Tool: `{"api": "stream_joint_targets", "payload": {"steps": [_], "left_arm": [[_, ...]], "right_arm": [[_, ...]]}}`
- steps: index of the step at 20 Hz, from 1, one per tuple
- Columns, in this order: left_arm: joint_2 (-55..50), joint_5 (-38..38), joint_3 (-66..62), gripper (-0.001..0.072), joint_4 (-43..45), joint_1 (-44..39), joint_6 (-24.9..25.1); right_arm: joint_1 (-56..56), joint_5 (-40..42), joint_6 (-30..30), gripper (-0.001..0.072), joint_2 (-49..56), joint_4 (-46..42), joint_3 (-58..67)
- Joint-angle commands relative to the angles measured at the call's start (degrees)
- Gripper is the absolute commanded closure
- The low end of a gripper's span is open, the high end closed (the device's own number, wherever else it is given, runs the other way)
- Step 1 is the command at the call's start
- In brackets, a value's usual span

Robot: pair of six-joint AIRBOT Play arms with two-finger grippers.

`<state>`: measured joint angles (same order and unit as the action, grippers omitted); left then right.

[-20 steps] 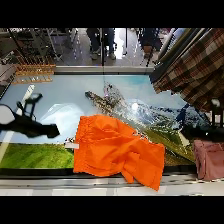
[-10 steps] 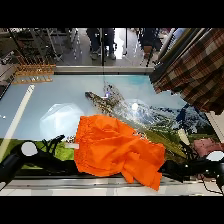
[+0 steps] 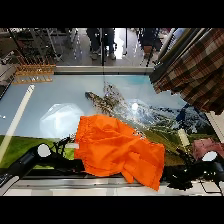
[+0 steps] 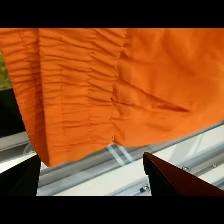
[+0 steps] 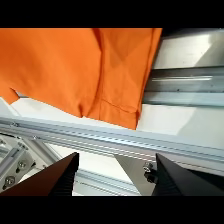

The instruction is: Fold the clothes and pants, and hang the long-sleeved shirts on hangers.

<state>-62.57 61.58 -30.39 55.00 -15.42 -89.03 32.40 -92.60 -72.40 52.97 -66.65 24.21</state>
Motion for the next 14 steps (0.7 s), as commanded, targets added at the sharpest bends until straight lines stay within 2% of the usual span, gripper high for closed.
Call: {"api": "stream_joint_targets", "payload": {"steps": [1, 5, 6, 7, 8, 12, 14], "left_arm": [[-1.0, -6.3, 0.0, 0.014, -0.2, -0.2, -2.1], [-1.3, -7.0, 0.0, 0.0142, -0.2, -0.2, -2.5], [-1.3, -7.0, 0.0, 0.0179, -0.2, -0.2, -3.1], [-1.3, -7.0, 0.0, 0.0261, -0.2, -0.2, -3.2], [-1.3, -7.0, 0.0, 0.0306, -0.2, -0.2, -3.3], [-1.3, -9.5, 0.0, 0.0306, -0.2, -0.2, -7.1], [-1.3, -10.8, 0.0, 0.0325, -0.2, -0.2, -8.8]], "right_arm": [[0.0, 1.8, 1.5, 0.0146, 5.1, -0.2, 0.3], [-4.3, 6.1, 1.7, 0.0147, 11.4, -0.7, 0.6], [-6.5, 8.1, 1.7, 0.0147, 12.4, -0.6, 0.6], [-9.2, 10.2, 2.0, 0.0146, 13.2, 0.0, 0.6], [-11.6, 12.2, 2.1, 0.0146, 13.6, 0.7, 0.6], [-19.3, 15.9, 1.4, 0.0152, 13.9, 0.6, 0.7], [-20.6, 15.8, 1.3, 0.0331, 13.9, 0.7, 0.7]]}}
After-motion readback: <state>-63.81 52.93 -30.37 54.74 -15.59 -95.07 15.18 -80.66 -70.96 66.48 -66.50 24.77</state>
